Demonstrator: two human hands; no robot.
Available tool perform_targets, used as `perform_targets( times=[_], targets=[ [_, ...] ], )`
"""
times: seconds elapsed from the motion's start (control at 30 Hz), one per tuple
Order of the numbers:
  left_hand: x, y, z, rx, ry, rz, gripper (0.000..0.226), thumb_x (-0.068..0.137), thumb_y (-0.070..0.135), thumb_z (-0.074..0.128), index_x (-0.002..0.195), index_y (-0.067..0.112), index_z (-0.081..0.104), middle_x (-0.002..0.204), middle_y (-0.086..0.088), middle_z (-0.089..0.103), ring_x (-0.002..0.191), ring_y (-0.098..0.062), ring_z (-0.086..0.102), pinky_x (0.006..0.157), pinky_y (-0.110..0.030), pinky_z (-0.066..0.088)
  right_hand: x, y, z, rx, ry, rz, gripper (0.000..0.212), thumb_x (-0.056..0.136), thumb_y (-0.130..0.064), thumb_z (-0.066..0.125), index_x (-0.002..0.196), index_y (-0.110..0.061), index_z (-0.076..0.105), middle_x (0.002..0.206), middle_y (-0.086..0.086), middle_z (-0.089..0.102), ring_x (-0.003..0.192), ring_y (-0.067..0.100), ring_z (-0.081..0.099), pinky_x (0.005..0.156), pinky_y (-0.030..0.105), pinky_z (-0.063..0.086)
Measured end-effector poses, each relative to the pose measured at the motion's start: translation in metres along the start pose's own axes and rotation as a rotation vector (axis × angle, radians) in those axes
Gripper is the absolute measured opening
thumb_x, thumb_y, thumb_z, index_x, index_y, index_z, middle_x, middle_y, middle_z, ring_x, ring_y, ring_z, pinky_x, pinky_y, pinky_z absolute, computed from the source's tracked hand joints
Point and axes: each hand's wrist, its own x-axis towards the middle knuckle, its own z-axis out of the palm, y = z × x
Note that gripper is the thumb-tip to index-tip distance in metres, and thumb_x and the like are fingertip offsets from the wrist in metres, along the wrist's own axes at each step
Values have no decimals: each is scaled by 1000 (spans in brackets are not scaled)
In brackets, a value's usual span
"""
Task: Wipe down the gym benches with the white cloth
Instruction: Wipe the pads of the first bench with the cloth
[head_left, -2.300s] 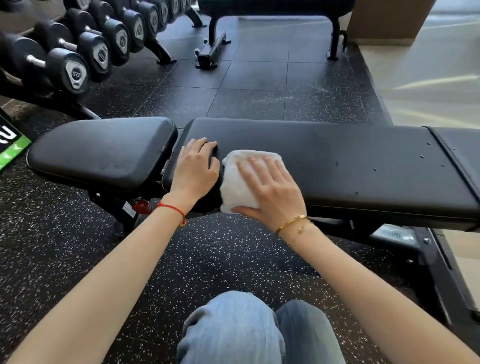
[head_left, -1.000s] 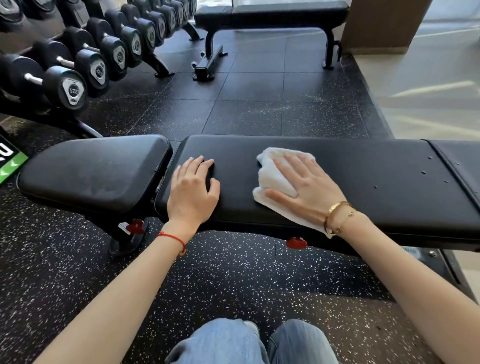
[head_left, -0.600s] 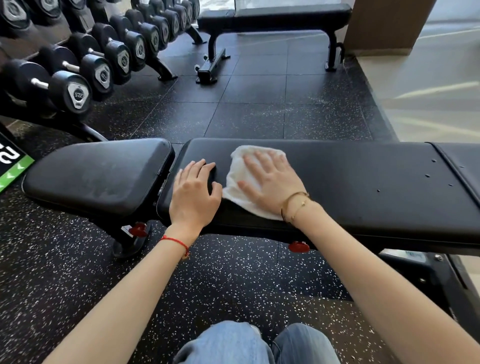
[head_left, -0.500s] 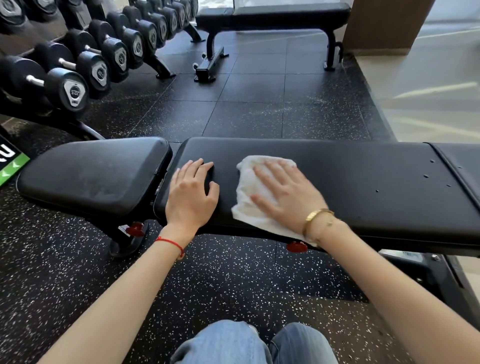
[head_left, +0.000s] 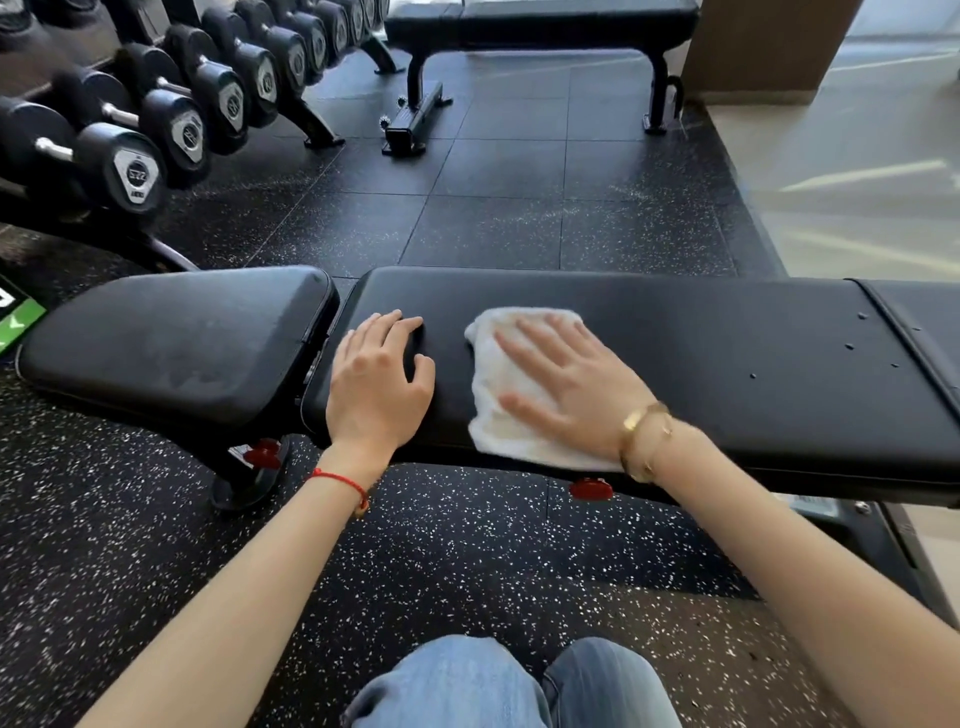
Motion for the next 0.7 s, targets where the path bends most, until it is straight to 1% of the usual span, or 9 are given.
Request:
perform_targets(
  times=[0.07,0.17,0.23,0.3,0.37,0.43,0.53,0.6,0.7],
  targets=[
    [0,0,0,-2,7,-5,51,87,33,41,132,18,59,142,-5,54,137,-23,42,118,-42,27,-44,5,-2,-41,95,-45,74,95,-69,21,155,-26,19,160,4,25,147,28,19,121,46,16],
    [-1,2,1,-2,5,-9,52,86,33,41,132,16,59,142,-7,54,137,-25,42,118,-43,26,-81,22,-1,-121,193,-8,73,97,-66,30,154,-21,26,157,7,32,145,31,28,120,46,21],
    [0,3,1,-1,-1,-12,53,86,33,40,132,15,58,143,-8,54,137,-25,42,118,-43,25,-78,14,0,-155,190,-5,74,97,-67,29,154,-20,26,156,9,34,143,34,30,119,48,23],
    [0,3,1,-3,-8,-16,54,86,33,39,133,15,58,143,-8,53,138,-25,41,119,-43,24,-62,-11,10,-187,185,-30,75,96,-68,30,154,-20,26,155,10,35,141,37,32,117,51,24],
    [0,2,2,-3,-16,-13,54,86,33,39,133,15,57,144,-8,52,138,-25,41,119,-43,24,-45,-38,24,-222,229,-24,74,95,-68,34,152,-20,32,151,12,41,138,39,38,116,52,27],
    [0,0,1,-12,-27,-7,54,87,33,39,134,15,57,145,-8,52,139,-25,40,119,-43,24,-39,-51,30,-231,287,8,71,94,-67,37,149,-21,38,148,12,46,134,39,43,114,51,31],
    [-1,-2,0,-16,-38,4,54,88,34,39,136,16,56,146,-8,50,140,-25,38,120,-43,23,-65,-29,31,-234,371,5,67,95,-64,42,148,-22,42,146,10,48,133,36,45,114,47,33],
    [-1,-2,0,-16,-40,2,53,89,34,39,136,16,55,147,-9,50,140,-26,38,120,-43,23,-91,-7,31,-236,441,52,65,95,-62,47,147,-23,43,146,9,48,135,35,44,115,46,33],
    [-1,2,0,-16,-37,-11,55,87,34,37,135,15,56,146,-9,50,140,-26,38,119,-44,24,-105,3,30,-250,433,124,65,95,-62,46,146,-21,44,145,11,48,136,36,42,116,48,31]
  ],
)
